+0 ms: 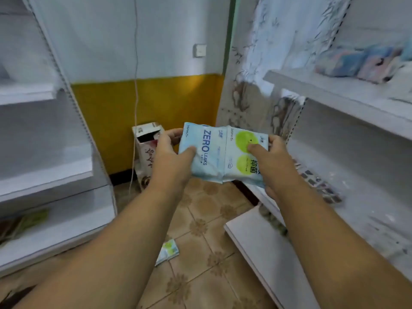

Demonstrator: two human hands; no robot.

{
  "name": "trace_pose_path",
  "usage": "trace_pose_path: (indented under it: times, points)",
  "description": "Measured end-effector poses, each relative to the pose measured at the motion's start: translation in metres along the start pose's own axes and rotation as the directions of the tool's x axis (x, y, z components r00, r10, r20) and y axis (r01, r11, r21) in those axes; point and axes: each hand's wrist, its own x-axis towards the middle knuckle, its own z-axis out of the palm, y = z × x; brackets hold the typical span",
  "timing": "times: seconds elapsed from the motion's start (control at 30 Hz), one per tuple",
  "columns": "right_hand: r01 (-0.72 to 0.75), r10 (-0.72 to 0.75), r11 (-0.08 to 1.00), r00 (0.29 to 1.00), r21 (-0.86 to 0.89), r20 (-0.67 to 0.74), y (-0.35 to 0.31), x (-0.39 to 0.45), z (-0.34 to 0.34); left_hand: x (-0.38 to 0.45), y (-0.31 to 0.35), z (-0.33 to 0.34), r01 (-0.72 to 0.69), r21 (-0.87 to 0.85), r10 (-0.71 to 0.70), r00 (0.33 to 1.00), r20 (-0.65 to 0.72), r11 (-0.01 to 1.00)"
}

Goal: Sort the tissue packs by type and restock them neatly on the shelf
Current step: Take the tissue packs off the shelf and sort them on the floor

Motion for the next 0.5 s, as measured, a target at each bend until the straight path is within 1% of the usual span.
trace_pose_path:
  times: [0.07,0.17,0.3,0.4,0.5]
  points:
    - [-0.061,0.065,0.997,0.995,-0.047,0.081,0.025,-0.005,0.037,-0.002,-0.024,-0.038,0.052,0.038,-0.05,0.997,-0.062,0.998]
    - [-0.148,0.163,0.985,0.963,-0.084,0.213,0.061,-0.012,0.095,0.004,-0.062,-0.096,0.145,0.099,-0.13,0.981,-0.144,0.985]
    - [-0.307,0.323,0.946,0.876,-0.102,0.357,0.112,-0.008,0.165,0.023,-0.118,-0.166,0.315,0.176,-0.28,0.939,-0.198,0.932]
    - [-0.359,0.367,0.928,0.847,-0.097,0.384,0.152,0.007,0.216,0.048,-0.157,-0.205,0.408,0.197,-0.373,0.908,-0.192,0.891]
    - [-0.397,0.433,0.901,0.798,-0.173,0.419,0.198,0.012,0.261,0.067,-0.204,-0.238,0.482,0.187,-0.439,0.868,-0.23,0.856]
